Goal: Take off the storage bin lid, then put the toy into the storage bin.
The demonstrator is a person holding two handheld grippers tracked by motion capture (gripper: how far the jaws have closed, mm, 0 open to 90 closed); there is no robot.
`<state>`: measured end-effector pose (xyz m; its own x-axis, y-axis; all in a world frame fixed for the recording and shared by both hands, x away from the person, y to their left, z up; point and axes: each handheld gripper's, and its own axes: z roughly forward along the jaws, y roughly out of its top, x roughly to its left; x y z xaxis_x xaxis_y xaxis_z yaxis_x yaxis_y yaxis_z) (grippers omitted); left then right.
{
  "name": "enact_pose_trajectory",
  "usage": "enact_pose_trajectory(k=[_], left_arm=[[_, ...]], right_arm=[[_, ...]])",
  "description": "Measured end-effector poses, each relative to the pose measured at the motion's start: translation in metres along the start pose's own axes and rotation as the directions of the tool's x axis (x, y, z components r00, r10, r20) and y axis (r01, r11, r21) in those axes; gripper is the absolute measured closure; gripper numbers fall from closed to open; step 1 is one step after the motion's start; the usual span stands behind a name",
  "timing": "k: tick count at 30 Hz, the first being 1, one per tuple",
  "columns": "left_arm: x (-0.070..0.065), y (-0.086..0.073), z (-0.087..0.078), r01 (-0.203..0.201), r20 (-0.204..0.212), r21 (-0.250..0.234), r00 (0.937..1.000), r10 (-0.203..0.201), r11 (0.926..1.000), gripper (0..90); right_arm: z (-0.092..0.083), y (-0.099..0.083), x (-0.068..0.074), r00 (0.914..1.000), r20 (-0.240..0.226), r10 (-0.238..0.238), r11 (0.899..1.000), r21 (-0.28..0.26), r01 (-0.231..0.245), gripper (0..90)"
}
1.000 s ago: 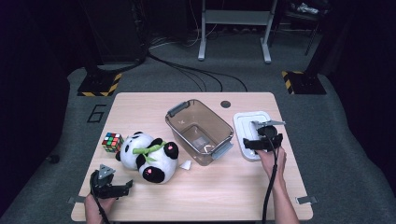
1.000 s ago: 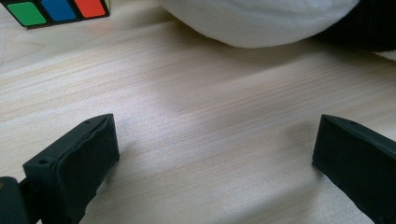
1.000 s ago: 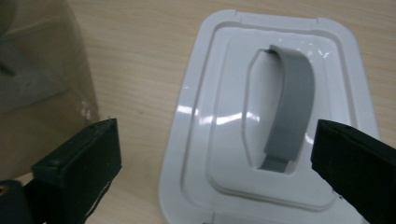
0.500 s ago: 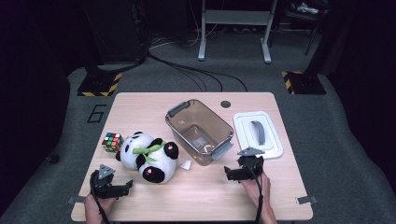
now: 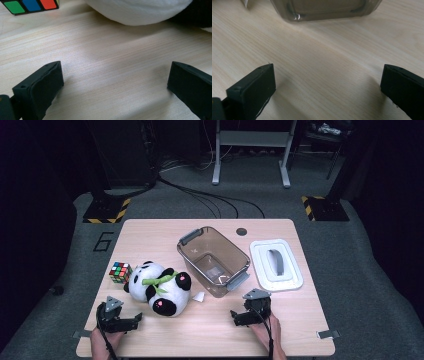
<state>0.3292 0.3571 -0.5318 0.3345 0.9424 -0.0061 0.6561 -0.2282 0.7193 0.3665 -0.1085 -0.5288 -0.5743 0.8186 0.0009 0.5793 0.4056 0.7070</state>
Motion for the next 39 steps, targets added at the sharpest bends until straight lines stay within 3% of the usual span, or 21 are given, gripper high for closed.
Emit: enact_pose_trajectory(k=[19, 24, 27, 32, 39], left_arm=[[0.001, 0.0, 0.0, -0.002, 0.005, -0.004, 1.0, 0.002, 1.0, 0.0], [0.007, 0.001, -0.005, 0.036, 0.038, -0.015, 0.9986, -0.036, 0.9992, 0.2], [0.009, 0.009, -0.016, 0.046, 0.059, -0.032, 0.9973, -0.044, 0.9984, 0.1], [0.009, 0.028, -0.037, 0.029, 0.085, -0.067, 0.9961, -0.023, 0.9973, 0.2], [0.007, 0.058, -0.056, 0.006, 0.145, -0.104, 0.9894, 0.009, 0.9945, 0.1]], right_arm=[[0.002, 0.001, 0.0, 0.9999, -0.01, -0.006, 1.0, -0.009, 0.006, 0.0], [0.002, 0.001, -0.001, 0.9999, -0.011, -0.011, 1.0, -0.01, 0.011, 0.0], [0.002, 0.001, -0.001, 0.9999, -0.011, -0.011, 1.0, -0.01, 0.011, 0.0], [0.002, 0.001, -0.001, 0.9999, -0.011, -0.011, 1.0, -0.01, 0.011, 0.0], [0.002, 0.001, -0.001, 0.9999, -0.011, -0.009, 1.0, -0.01, 0.009, 0.0]])
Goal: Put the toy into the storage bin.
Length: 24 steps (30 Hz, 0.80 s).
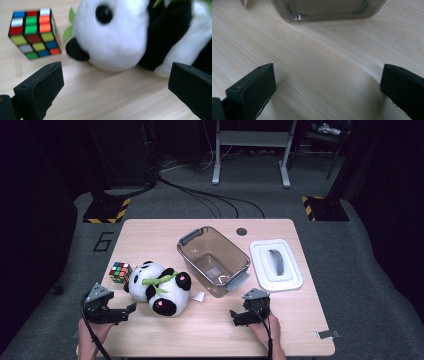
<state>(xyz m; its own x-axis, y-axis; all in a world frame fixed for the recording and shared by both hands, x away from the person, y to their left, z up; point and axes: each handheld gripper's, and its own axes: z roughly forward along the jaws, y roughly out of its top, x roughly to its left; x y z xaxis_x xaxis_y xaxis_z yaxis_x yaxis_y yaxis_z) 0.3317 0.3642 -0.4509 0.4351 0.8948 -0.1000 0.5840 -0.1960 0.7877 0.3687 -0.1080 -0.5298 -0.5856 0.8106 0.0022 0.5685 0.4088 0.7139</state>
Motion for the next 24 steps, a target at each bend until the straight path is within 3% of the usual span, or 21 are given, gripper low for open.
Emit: enact_pose_trajectory(k=[9, 17, 24], left_arm=[[-0.012, 0.046, -0.004, -0.055, 0.067, -0.049, 0.996, 0.058, 0.9973, 0.0], [-0.023, 0.073, 0.019, -0.08, 0.123, -0.045, 0.9887, 0.085, 0.9958, 0.0], [-0.037, 0.08, 0.043, -0.102, 0.136, -0.003, 0.9854, 0.102, 0.9947, 0.9]], right_arm=[[0.0, 0.0, 0.0, 1.0, 0.001, 0.004, 1.0, 0.001, -0.004, 0.0], [0.0, 0.0, 0.0, 1.0, 0.001, 0.004, 1.0, 0.001, -0.004, 0.0], [0.0, 0.0, 0.0, 1.0, 0.001, -0.002, 1.0, -0.001, 0.002, 0.0]])
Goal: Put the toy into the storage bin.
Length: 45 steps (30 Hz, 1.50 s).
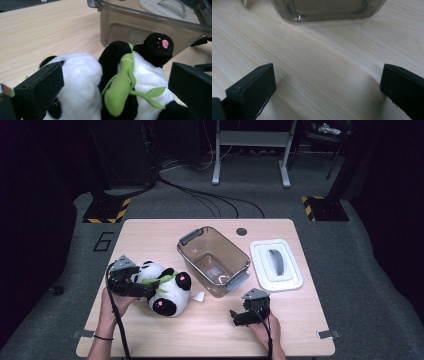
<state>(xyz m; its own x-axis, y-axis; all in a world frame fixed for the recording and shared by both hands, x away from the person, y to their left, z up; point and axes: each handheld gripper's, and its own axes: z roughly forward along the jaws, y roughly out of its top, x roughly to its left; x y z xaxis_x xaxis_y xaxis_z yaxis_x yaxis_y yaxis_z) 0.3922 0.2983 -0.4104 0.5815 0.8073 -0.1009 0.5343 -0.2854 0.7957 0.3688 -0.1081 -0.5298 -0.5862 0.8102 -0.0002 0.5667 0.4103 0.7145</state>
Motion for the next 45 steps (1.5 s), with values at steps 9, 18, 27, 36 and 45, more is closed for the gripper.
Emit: enact_pose_trajectory(k=[9, 18, 27, 36, 45], left_arm=[[-0.006, -0.003, 0.021, -0.029, 0.015, 0.057, 0.9995, 0.028, 0.998, 25.9], [-0.005, -0.019, 0.033, 0.009, 0.089, 0.053, 0.9959, -0.014, 0.9986, 69.4], [-0.007, -0.018, 0.022, -0.072, 0.118, 0.034, 0.9906, 0.068, 0.9968, 75.0], [-0.008, -0.012, 0.01, -0.099, 0.165, -0.004, 0.9814, 0.099, 0.9951, 75.1], [-0.01, 0.003, -0.005, -0.134, 0.183, -0.027, 0.9736, 0.137, 0.9906, 75.0]], right_arm=[[0.0, 0.0, 0.0, 1.0, 0.0, 0.002, 1.0, 0.0, -0.002, 0.0], [0.0, 0.0, 0.001, 0.9999, 0.002, 0.01, 1.0, 0.003, -0.01, 0.0], [0.0, 0.0, 0.001, 1.0, 0.003, 0.01, 1.0, 0.002, -0.01, 0.0], [0.0, 0.0, 0.001, 0.9999, 0.008, 0.013, 1.0, 0.003, -0.013, 0.0], [-0.001, -0.001, 0.001, 0.9995, 0.012, 0.028, 1.0, 0.006, -0.028, 0.0]])
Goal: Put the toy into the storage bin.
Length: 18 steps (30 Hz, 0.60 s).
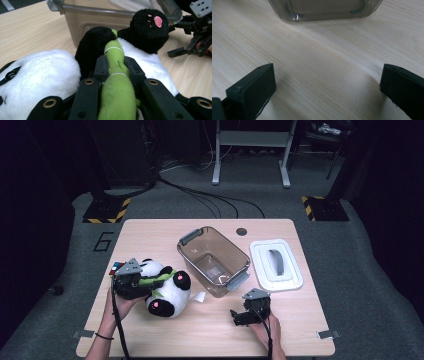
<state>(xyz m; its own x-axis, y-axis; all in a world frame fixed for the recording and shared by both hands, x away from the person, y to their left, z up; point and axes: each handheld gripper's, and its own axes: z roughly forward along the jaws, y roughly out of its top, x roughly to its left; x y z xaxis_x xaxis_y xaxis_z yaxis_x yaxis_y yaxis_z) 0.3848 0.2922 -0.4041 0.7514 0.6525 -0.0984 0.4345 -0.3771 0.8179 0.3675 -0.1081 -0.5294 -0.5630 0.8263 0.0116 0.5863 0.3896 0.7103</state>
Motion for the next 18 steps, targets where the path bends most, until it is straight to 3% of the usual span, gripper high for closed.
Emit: enact_pose_trajectory(k=[4, 5, 10, 12, 18], left_arm=[[0.0, 0.005, -0.005, -0.012, -0.007, -0.007, 0.9999, 0.012, 0.9999, 74.9], [0.0, 0.007, -0.006, -0.011, -0.005, -0.007, 0.9999, 0.01, 0.9999, 74.9], [-0.001, 0.016, -0.015, -0.029, -0.011, -0.012, 0.9995, 0.029, 0.9995, 74.8], [-0.001, 0.019, -0.018, -0.035, -0.012, -0.017, 0.9993, 0.035, 0.9992, 74.8], [-0.002, 0.032, -0.025, -0.055, -0.013, -0.031, 0.9984, 0.054, 0.998, 74.8]], right_arm=[[0.0, 0.0, 0.0, 1.0, -0.001, -0.002, 1.0, 0.002, 0.002, 0.0], [-0.001, -0.001, -0.002, 0.9996, -0.006, -0.027, 1.0, 0.005, 0.027, 0.0], [-0.001, -0.001, -0.004, 0.999, -0.016, -0.041, 0.999, 0.004, 0.042, 0.0], [-0.001, -0.001, -0.003, 0.9997, -0.015, -0.02, 1.0, 0.002, 0.02, 0.0], [-0.001, -0.001, -0.003, 0.9997, -0.015, -0.021, 1.0, 0.001, 0.021, 0.0]])
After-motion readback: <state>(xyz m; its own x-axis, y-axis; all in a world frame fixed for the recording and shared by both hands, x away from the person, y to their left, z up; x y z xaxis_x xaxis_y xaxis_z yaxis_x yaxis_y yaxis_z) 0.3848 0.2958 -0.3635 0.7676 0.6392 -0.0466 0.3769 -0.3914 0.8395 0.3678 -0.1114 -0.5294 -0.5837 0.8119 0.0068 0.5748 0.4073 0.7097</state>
